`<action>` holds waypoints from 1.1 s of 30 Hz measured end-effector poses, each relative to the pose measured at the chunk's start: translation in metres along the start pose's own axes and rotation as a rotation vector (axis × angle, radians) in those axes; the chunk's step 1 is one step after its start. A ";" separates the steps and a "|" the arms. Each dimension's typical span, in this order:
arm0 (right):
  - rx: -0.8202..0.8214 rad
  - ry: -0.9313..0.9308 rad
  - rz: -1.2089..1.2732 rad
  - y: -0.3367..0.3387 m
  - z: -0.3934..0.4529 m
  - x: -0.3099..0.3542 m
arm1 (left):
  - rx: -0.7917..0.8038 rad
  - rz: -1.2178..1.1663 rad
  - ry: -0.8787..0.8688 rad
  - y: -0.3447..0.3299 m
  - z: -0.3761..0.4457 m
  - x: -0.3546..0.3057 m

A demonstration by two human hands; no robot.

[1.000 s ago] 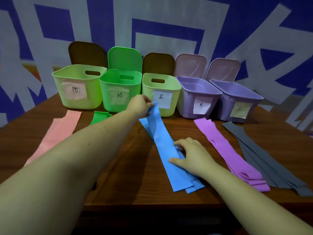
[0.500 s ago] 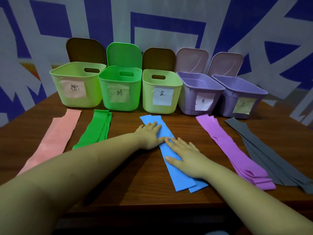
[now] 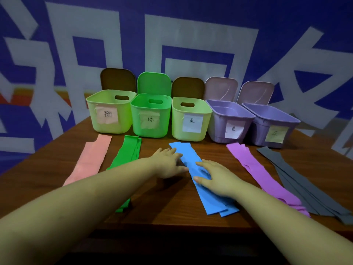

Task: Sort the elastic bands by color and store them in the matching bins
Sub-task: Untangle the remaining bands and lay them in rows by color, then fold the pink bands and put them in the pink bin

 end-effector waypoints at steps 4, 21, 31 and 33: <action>-0.043 0.038 0.063 0.003 0.008 0.025 | -0.015 -0.040 0.033 0.015 -0.032 0.028; 0.014 0.232 0.011 -0.035 0.162 0.150 | -0.034 -0.304 0.659 -0.015 -0.032 0.256; 0.052 0.255 -0.079 -0.073 0.273 0.182 | -0.247 -0.311 0.631 -0.026 0.018 0.316; 0.086 0.250 -0.095 -0.076 0.288 0.185 | -0.275 -0.348 0.598 -0.023 0.025 0.319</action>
Point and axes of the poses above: each hand's wrist, its own z-axis towards the middle knuckle, its own y-axis out of the back of the hand, x = y × z, the point moved 4 cm from there along z, towards the middle knuckle, and after that the axes turned 14 degrees about y, right-handed, at the moved point
